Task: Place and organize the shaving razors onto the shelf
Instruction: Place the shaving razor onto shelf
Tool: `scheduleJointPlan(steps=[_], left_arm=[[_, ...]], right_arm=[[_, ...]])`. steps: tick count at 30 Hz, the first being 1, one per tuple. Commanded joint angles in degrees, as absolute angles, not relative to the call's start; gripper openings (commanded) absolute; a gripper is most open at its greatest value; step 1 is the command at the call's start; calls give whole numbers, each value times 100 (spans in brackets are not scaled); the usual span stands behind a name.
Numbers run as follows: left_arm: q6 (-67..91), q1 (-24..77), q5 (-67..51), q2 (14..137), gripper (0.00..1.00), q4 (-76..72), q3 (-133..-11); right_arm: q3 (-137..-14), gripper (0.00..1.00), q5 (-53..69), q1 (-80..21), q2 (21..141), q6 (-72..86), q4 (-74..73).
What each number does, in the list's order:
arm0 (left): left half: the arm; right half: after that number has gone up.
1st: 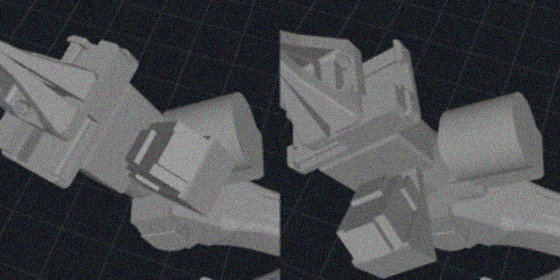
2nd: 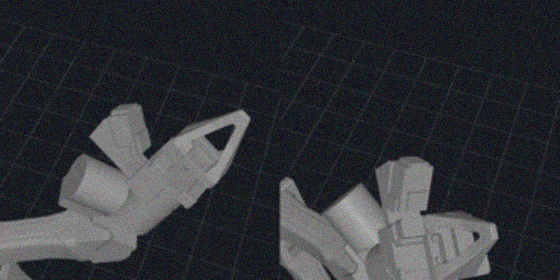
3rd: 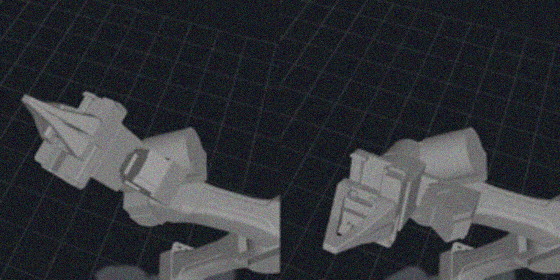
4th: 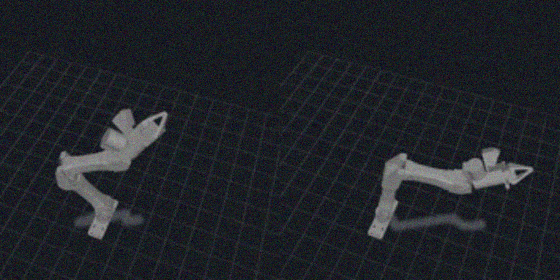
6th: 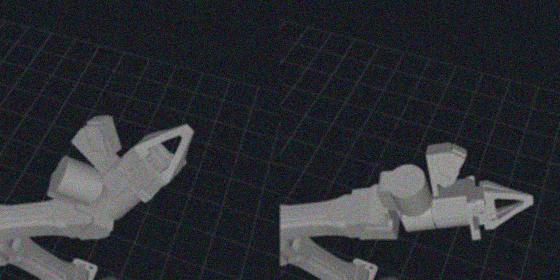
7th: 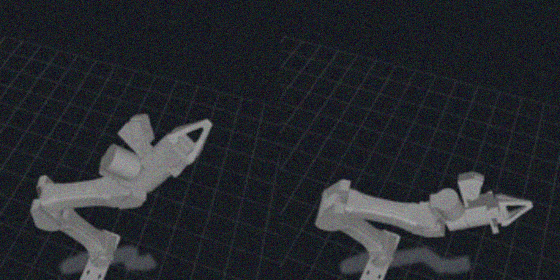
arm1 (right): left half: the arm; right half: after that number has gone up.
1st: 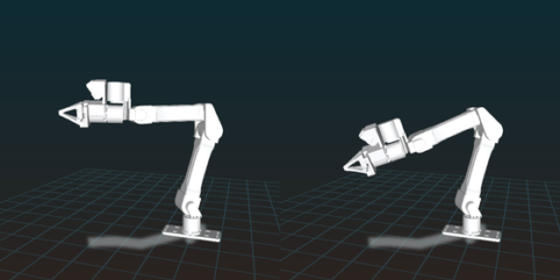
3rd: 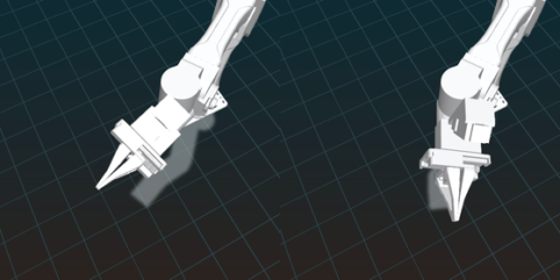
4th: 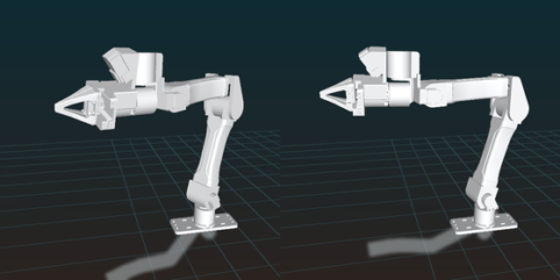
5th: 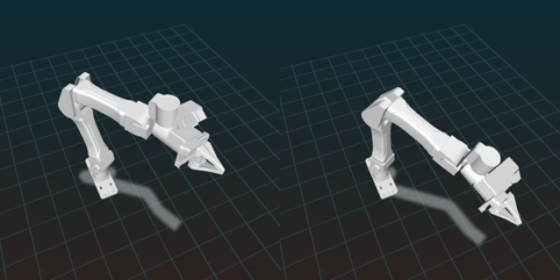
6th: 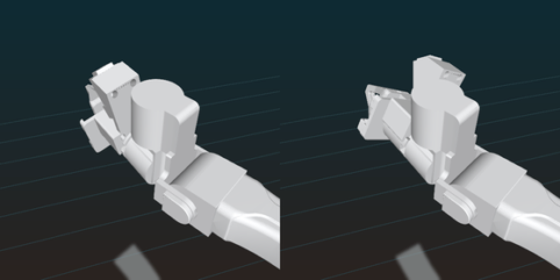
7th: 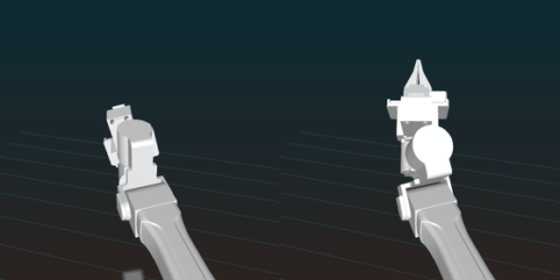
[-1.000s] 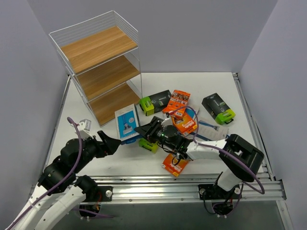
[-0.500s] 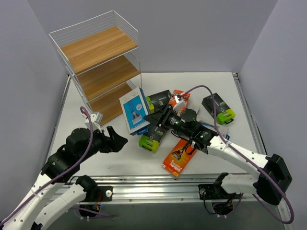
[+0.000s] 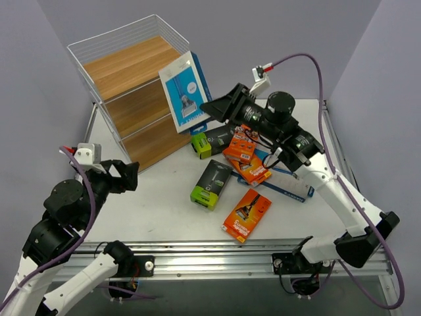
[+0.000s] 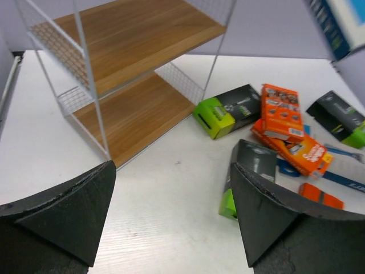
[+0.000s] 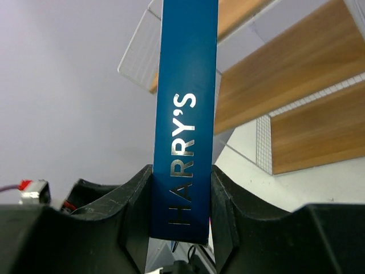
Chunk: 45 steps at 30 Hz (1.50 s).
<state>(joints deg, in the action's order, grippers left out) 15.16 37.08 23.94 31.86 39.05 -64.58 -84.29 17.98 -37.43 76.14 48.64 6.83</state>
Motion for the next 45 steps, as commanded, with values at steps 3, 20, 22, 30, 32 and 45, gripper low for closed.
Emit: scheduleJointPlan(steps=[3,20,22,30,32,45], left_arm=[[923,3709,3050,3085,90,3665,-5803],[791,3727,2356,3454,91,3217,-5159],[800,3753,2276,3463,91,3208,-5159],[791,3797,2285,3410,91,3164,-5133],[791,3805,2268,3410,91,3164,-5124],[773,3841,2241,3366,91,3138,-5106]], right_arm=[[-10254,0,2452,-3463,8568,4448,230],[-14142,0,3137,-3331,11636,5281,324],[-14133,0,3190,-3331,11803,5413,597],[-14388,0,3217,-3278,12296,6054,1229],[-14414,0,3226,-3252,12375,6161,1353],[-14581,40,3138,-3173,12753,6548,1688]])
